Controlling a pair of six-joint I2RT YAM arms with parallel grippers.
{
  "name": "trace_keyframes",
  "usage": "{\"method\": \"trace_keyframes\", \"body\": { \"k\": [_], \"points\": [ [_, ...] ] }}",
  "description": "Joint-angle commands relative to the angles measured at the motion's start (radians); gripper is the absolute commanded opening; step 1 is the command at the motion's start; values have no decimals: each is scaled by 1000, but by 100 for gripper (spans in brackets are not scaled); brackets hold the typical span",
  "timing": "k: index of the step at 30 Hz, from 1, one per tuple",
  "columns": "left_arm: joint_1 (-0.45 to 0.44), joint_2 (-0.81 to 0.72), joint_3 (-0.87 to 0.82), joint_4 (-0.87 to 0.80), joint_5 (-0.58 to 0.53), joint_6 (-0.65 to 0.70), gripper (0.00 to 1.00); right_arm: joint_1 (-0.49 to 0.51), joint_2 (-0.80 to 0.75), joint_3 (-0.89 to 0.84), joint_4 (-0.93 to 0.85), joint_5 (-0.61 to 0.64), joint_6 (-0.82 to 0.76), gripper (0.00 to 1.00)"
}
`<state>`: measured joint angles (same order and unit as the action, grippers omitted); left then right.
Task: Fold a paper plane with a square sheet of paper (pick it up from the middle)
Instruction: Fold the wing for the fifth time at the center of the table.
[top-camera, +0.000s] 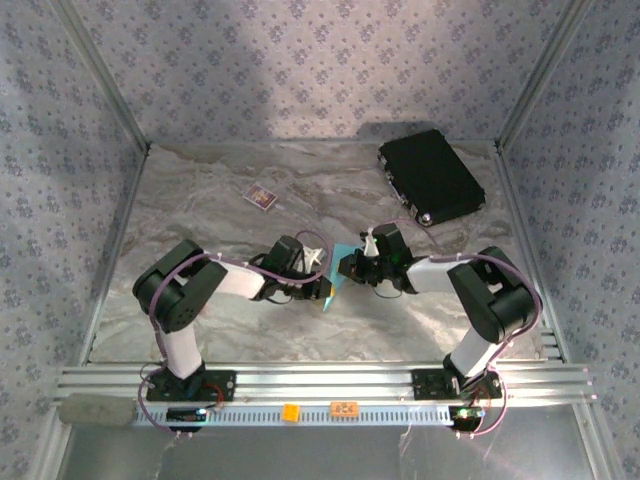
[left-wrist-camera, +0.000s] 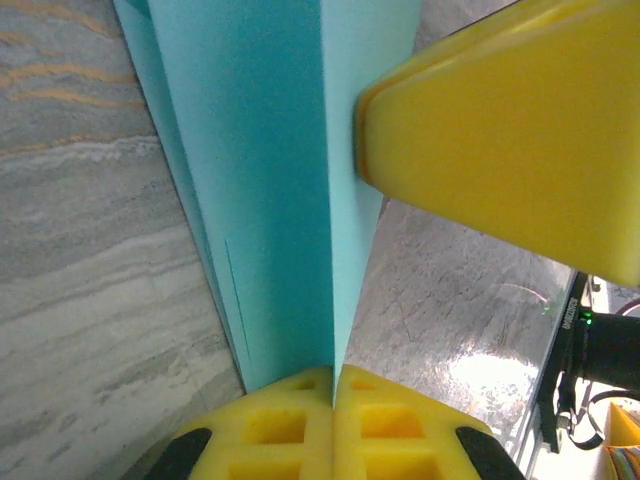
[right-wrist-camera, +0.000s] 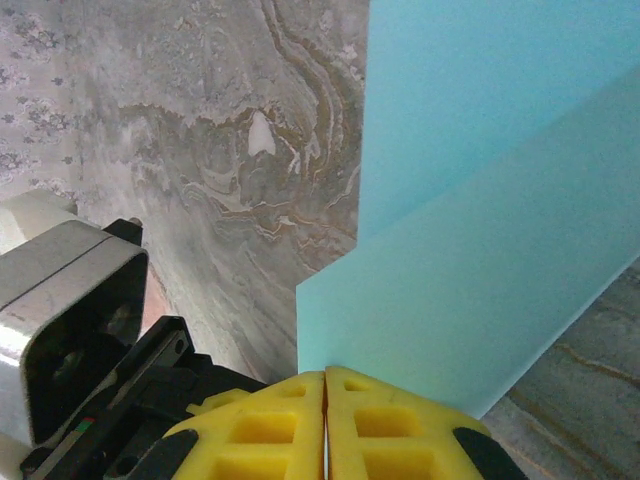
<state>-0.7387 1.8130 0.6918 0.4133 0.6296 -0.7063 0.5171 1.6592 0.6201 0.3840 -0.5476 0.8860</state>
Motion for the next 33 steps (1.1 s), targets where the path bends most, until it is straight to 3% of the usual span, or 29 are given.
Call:
{"method": "trace_keyframes", "body": {
  "k": [1, 21, 30, 33],
  "points": [
    [-12, 65, -16, 3, 3, -12, 0, -11, 27, 23, 25, -24, 7, 11],
    [1, 91, -2, -13, 21, -25, 0, -35, 87, 29, 80, -62, 14, 12],
    [1, 95, 8, -31, 31, -18, 0, -48, 126, 33, 3, 5, -19, 12],
    [2, 84, 6, -33, 39, -18, 6, -47, 135, 35, -19, 24, -22, 11]
  ]
}}
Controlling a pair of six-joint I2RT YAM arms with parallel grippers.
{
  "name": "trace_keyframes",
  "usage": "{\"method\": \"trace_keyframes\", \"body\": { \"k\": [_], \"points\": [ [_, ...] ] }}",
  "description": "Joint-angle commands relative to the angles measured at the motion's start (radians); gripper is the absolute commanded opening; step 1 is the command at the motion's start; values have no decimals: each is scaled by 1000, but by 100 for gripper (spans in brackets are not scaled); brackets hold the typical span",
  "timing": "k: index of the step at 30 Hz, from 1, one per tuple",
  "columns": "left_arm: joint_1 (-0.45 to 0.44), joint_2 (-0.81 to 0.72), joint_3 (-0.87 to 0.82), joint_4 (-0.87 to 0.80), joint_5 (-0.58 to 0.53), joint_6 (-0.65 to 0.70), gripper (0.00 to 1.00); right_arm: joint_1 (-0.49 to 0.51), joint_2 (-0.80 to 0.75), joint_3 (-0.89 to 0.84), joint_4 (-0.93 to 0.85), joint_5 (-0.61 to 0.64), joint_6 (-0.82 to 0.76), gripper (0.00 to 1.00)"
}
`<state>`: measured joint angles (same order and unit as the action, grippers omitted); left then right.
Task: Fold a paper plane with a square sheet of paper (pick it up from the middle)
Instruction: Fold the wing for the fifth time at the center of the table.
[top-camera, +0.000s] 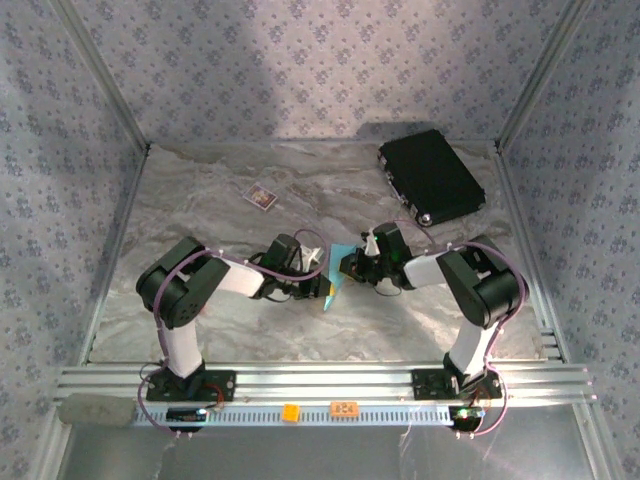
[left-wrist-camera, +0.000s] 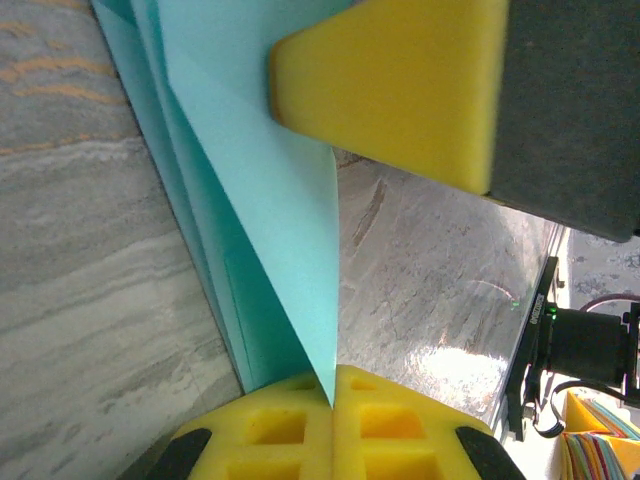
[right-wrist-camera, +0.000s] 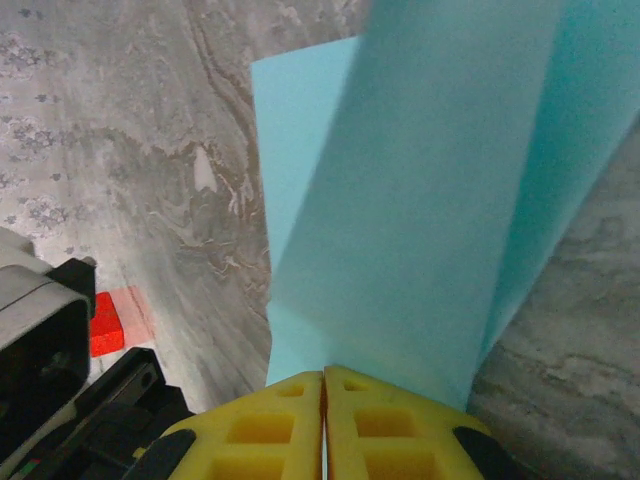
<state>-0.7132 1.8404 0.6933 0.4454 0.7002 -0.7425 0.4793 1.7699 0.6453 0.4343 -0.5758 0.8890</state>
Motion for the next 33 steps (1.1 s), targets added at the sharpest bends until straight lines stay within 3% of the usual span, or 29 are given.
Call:
{"method": "trace_keyframes", "body": {
  "k": [1, 6, 11, 18, 23, 28, 33],
  "points": [
    [-24, 49, 5, -69, -29, 19, 9, -10, 28, 11, -85, 58, -28, 11],
    [-24, -5, 7, -68, -12, 5, 16, -9, 38, 8, -103, 64, -33, 11],
    [-24, -38, 12, -55, 14, -11, 17, -7, 49, 10, -111, 65, -33, 11],
    [-24, -28, -3, -13, 61, -45, 0, 2, 54, 20, -144, 77, -44, 10],
    [-24, -2, -5, -57, 88, -32, 0, 7, 55, 28, -177, 94, -52, 10],
    [-26, -6, -28, -51, 102, -39, 14, 13, 62, 34, -202, 111, -59, 9],
    [-26, -45, -34, -53, 91, -46, 15, 19, 65, 43, -215, 112, -67, 9]
  ]
}}
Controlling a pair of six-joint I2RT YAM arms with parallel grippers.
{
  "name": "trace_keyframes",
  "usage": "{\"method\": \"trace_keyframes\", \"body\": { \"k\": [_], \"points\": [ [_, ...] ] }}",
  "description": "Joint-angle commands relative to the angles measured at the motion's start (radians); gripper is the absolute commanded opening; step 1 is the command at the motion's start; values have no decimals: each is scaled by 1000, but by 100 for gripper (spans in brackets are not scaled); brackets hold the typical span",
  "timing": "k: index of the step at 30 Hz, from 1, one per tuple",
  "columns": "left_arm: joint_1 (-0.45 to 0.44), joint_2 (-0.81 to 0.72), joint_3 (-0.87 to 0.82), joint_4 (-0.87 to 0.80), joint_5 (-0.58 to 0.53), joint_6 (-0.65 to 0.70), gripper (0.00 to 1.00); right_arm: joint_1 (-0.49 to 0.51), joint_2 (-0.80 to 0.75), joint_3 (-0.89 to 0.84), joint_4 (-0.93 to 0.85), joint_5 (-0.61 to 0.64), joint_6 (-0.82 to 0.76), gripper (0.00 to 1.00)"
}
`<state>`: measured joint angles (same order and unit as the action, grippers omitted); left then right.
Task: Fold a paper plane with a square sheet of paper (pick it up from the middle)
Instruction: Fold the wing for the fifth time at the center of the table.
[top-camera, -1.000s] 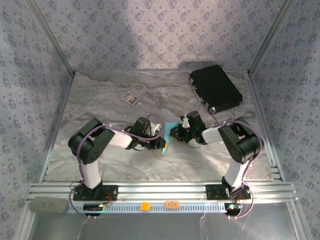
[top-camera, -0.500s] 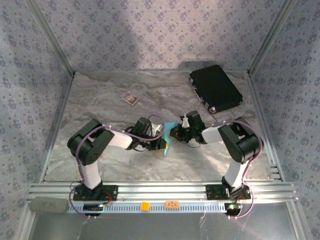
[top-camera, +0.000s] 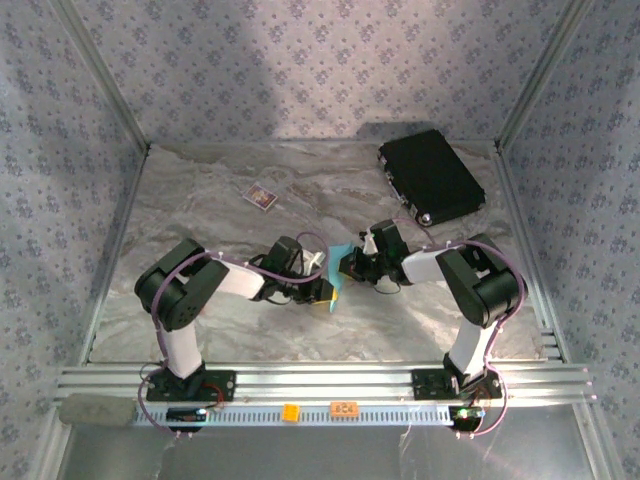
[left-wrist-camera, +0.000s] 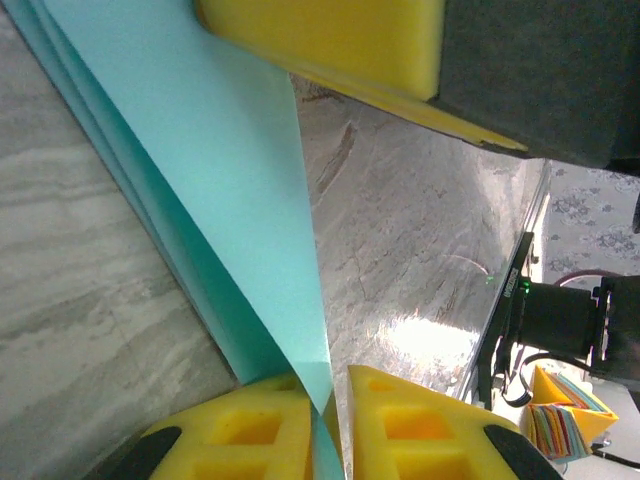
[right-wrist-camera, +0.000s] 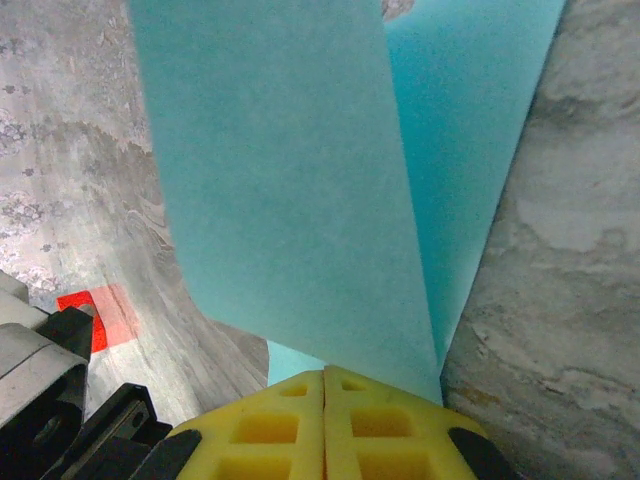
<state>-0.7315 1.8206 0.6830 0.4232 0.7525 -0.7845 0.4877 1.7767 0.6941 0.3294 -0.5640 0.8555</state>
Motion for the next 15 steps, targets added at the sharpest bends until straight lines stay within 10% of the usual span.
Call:
{"method": "trace_keyframes", "body": {
  "k": [1, 7, 15],
  "points": [
    [-9, -31, -23, -24, 41, -9, 15, 13, 59, -4, -113, 101, -33, 9],
    [-14, -44, -28, -78, 43, 18, 0, 22, 58, 7, -140, 111, -41, 9],
    [-17, -141, -70, -86, -4, 6, 27, 29, 58, 8, -142, 118, -39, 8]
  ]
}}
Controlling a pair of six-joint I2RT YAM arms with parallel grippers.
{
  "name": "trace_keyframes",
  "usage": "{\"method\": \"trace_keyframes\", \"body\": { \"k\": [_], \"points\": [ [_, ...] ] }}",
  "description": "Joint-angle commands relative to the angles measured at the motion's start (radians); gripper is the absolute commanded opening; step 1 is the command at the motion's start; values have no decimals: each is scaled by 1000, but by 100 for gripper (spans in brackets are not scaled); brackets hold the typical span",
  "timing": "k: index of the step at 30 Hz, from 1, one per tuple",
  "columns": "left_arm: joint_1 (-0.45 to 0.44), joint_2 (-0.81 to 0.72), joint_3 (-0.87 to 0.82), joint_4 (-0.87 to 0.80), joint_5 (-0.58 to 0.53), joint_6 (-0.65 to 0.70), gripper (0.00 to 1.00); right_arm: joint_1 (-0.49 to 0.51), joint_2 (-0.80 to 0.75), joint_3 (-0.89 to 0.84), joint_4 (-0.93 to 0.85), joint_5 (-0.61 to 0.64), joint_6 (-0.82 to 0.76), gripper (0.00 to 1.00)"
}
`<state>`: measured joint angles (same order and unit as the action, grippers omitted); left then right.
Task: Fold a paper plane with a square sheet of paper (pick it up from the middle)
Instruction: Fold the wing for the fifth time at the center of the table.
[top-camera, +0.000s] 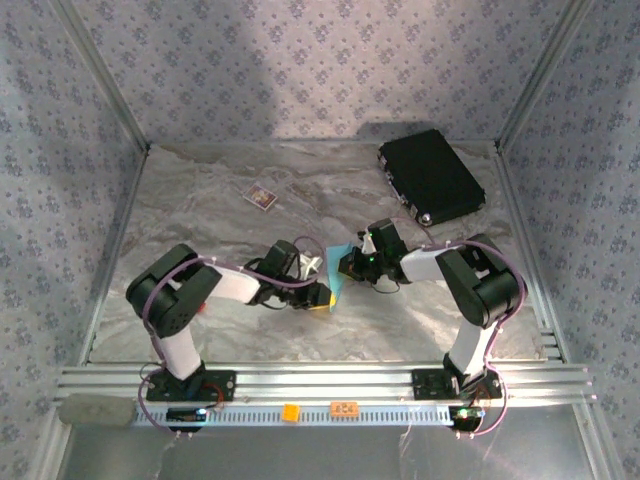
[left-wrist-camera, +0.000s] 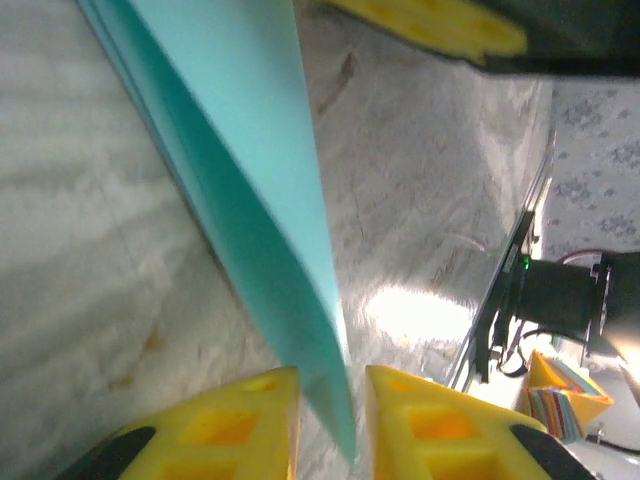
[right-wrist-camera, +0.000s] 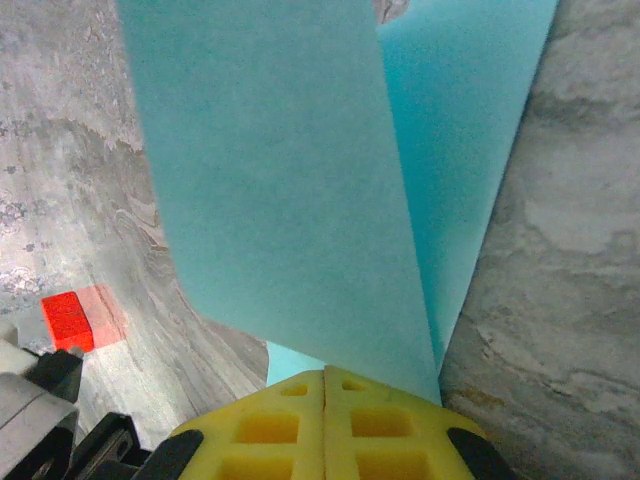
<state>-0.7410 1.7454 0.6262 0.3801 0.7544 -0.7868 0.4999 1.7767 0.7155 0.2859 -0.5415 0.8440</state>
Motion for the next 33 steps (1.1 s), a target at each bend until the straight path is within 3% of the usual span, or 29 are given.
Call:
{"method": "trace_keyframes", "body": {
  "k": [1, 3, 7, 16, 22, 33],
  "points": [
    [-6, -96, -12, -59, -30, 9, 32, 17, 57, -13, -98, 94, -29, 8],
    [-3, -149, -1, -100, -93, 14, 32, 17, 56, -14, -97, 91, -26, 8],
    [9, -187, 45, -105, -126, -6, 19, 17, 51, -17, -90, 90, -22, 8],
    [14, 13, 216, -91, -75, -62, 3, 17, 49, -23, -88, 91, -20, 8],
    [19, 109, 235, -15, -35, -97, 2, 18, 54, -21, -83, 86, -17, 8],
    [23, 152, 181, 9, 1, -89, 2, 20, 58, -24, -84, 88, -15, 8]
  ]
}}
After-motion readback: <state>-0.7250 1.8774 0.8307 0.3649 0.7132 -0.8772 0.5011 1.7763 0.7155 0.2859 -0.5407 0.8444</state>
